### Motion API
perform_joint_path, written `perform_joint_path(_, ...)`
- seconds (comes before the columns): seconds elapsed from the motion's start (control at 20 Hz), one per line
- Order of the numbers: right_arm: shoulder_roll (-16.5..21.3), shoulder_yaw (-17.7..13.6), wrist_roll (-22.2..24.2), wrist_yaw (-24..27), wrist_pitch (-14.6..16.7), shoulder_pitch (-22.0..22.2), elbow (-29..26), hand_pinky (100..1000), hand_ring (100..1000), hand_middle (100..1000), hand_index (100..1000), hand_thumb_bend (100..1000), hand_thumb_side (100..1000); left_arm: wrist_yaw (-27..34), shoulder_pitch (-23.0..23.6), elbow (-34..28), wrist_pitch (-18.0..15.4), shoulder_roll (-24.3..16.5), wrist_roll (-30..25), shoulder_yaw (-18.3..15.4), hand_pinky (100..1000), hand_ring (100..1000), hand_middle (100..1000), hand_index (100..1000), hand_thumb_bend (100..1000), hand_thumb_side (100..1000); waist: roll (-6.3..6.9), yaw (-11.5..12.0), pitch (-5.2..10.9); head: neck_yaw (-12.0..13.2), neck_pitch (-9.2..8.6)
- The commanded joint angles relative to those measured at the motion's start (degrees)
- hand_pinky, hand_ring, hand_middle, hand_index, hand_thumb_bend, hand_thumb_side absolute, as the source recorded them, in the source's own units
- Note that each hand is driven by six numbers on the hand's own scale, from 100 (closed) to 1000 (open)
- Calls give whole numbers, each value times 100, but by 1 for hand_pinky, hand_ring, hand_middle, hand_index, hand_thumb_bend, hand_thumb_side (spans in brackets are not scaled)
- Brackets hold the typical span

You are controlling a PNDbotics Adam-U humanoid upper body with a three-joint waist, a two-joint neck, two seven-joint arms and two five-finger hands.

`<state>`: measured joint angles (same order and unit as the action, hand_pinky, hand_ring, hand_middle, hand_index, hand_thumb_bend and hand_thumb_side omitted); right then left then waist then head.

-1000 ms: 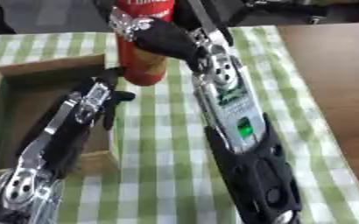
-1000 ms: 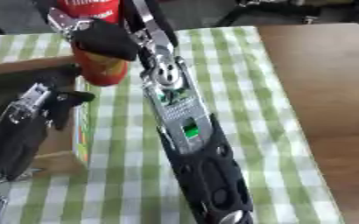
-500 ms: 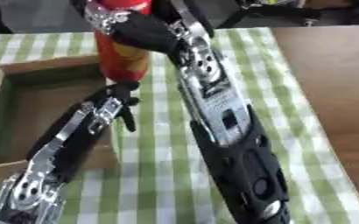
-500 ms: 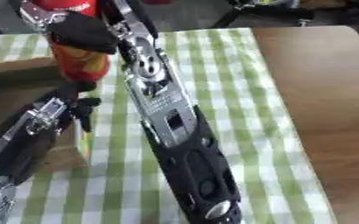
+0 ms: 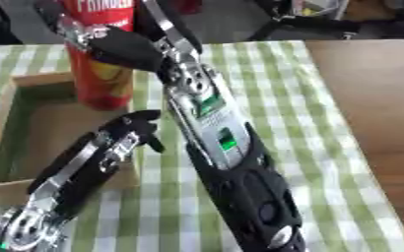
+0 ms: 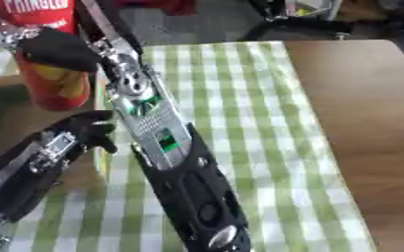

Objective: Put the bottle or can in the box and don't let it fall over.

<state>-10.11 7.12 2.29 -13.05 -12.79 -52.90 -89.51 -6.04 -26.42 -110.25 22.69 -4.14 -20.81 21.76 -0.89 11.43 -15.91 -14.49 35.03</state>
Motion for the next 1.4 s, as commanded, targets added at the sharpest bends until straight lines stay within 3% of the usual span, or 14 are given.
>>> perform_joint_path(0.05, -137, 39, 18, 6, 67, -173, 148, 926, 628, 711, 582, 100, 350, 80, 167, -243, 32, -286, -106, 14, 956, 929, 526, 852, 100, 895, -14, 108, 177, -93, 13)
perform_joint_path(0.25, -186, -2, -48, 24, 188, -233, 479, 924, 630, 712, 582, 100, 388, 187, 407, -420, 5, -618, -106, -88, 956, 961, 579, 838, 100, 889, -19, 257, 235, -167, 49)
perform_joint_path(0.5, -219, -112, -216, -45, 378, -248, 790, 924, 633, 715, 584, 100, 432, 264, 595, -434, -112, -938, 17, -208, 958, 1000, 783, 839, 100, 884, -19, 402, 253, -265, 49)
perform_joint_path(1.0, -246, -315, -416, -257, 759, -274, 1223, 925, 643, 720, 588, 100, 474, 464, 1042, -434, -346, -1392, 630, -635, 941, 1000, 781, 834, 100, 881, -35, 568, 197, -391, -5)
perform_joint_path(1.4, -235, -442, -478, -677, 970, -336, 1452, 924, 655, 726, 595, 100, 419, 689, 1277, -434, -435, -1476, 1075, -881, 943, 1000, 768, 826, 100, 878, -45, 605, 192, -434, -9)
